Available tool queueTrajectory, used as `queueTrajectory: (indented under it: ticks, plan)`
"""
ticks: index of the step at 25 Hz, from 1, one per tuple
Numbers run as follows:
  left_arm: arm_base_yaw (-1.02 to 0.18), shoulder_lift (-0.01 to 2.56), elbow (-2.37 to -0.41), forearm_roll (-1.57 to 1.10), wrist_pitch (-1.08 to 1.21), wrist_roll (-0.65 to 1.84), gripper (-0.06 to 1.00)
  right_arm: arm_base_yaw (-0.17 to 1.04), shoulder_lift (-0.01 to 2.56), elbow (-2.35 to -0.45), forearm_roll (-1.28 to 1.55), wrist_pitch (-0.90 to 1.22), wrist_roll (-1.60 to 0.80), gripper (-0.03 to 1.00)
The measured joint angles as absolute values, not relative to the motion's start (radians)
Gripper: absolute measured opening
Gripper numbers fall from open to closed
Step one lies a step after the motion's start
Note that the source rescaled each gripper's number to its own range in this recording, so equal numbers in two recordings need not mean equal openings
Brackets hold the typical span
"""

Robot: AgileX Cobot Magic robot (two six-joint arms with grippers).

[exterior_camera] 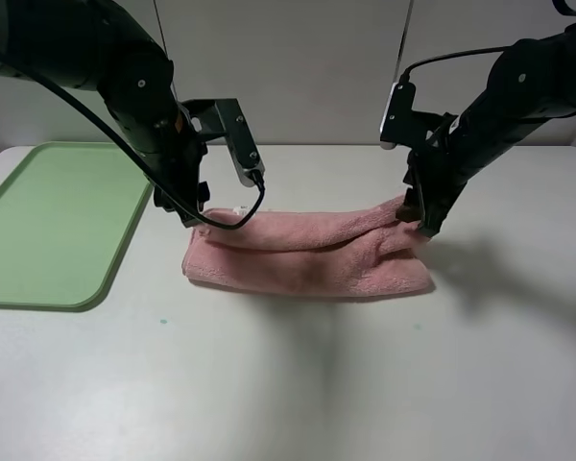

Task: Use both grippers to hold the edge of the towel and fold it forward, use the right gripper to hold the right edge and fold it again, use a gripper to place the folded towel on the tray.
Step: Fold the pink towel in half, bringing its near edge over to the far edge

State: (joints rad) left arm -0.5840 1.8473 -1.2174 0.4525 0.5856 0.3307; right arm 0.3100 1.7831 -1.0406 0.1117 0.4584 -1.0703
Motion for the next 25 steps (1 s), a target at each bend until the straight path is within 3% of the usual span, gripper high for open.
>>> queueTrajectory:
  ticks: [8, 14, 25]
  plan:
    - [-0.584, 1.847, -1.217, 0.453, 0.579, 0.331, 0.76, 0.31, 1.783, -1.041, 0.112, 0.383, -1.017, 0.86]
    - [-0.584, 1.847, -1.217, 0.448, 0.574, 0.331, 0.94, 0.31, 1.783, -1.041, 0.112, 0.381, -0.946, 0.98]
    - [-0.584, 1.847, -1.217, 0.445, 0.572, 0.331, 1.0, 0.31, 1.783, -1.041, 0.112, 0.38, -0.845, 1.0]
